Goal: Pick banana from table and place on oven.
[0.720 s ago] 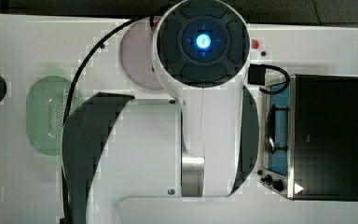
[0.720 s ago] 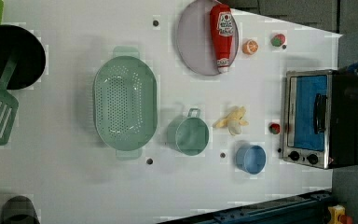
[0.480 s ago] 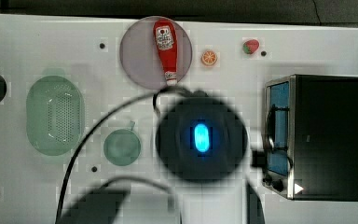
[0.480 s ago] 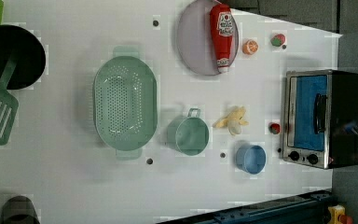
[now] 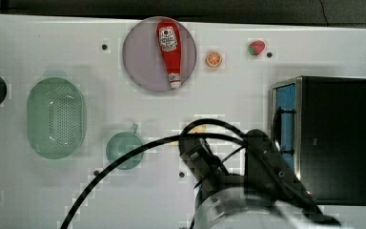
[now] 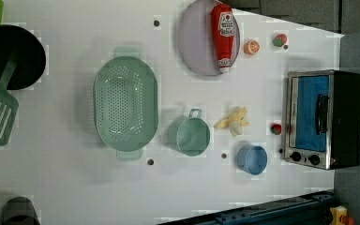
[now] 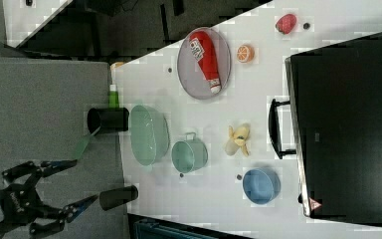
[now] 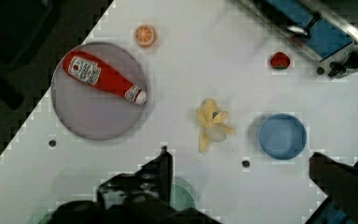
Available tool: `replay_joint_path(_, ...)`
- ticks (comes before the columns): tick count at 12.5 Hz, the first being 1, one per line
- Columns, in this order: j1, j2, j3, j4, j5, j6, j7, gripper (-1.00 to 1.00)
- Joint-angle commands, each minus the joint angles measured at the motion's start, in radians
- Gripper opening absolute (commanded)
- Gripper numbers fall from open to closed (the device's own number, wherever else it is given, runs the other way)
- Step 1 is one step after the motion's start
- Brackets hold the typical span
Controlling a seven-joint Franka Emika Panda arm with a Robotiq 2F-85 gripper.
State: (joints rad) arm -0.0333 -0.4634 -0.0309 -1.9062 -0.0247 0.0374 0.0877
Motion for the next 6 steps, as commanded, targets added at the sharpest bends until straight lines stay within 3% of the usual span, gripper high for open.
replay_joint_path(1,0.014,0.156,0.011,-0.132,0.008,0.055,0.017,1.0)
replay_joint_path(6,0.014,0.304,0.011,-0.267,0.008,0.296,0.017,1.0)
